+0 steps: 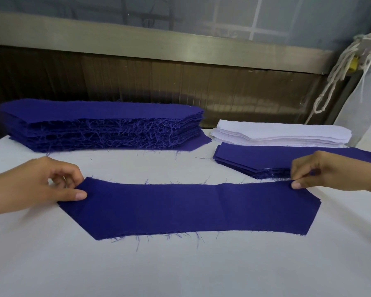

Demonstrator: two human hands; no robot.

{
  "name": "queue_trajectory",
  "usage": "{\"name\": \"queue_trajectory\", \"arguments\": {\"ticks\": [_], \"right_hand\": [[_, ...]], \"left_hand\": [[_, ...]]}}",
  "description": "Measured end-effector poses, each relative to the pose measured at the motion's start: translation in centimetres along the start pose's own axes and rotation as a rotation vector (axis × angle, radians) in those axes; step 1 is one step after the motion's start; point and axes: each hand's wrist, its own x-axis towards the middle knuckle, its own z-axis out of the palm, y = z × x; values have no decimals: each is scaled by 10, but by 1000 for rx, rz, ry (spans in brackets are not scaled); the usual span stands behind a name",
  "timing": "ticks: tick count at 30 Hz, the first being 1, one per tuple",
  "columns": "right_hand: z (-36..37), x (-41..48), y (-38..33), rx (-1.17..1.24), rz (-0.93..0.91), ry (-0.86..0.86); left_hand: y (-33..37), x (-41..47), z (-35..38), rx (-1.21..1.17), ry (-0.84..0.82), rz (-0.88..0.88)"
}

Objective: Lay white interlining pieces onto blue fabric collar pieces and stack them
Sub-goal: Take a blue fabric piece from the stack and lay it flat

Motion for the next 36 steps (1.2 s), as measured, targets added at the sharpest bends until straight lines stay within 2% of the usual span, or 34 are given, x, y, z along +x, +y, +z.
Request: {"name": "queue_trajectory", "arguments": {"ticks": [8, 13, 19, 27, 36], "right_hand": [[0, -5, -5, -6, -58, -28], [3, -3, -12, 25, -113, 60], [1, -1, -9, 9, -7, 52], [1, -3, -9, -20, -52, 65], [4, -1, -10, -41, 35, -20]], "left_hand": [[-6, 3, 0, -3, -4, -11], [-10, 3, 1, -5, -11, -21], [-12, 4, 0, -11, -24, -30], [-15, 6, 2, -28, -16, -38], [-23, 5, 4, 66, 0, -27]]}}
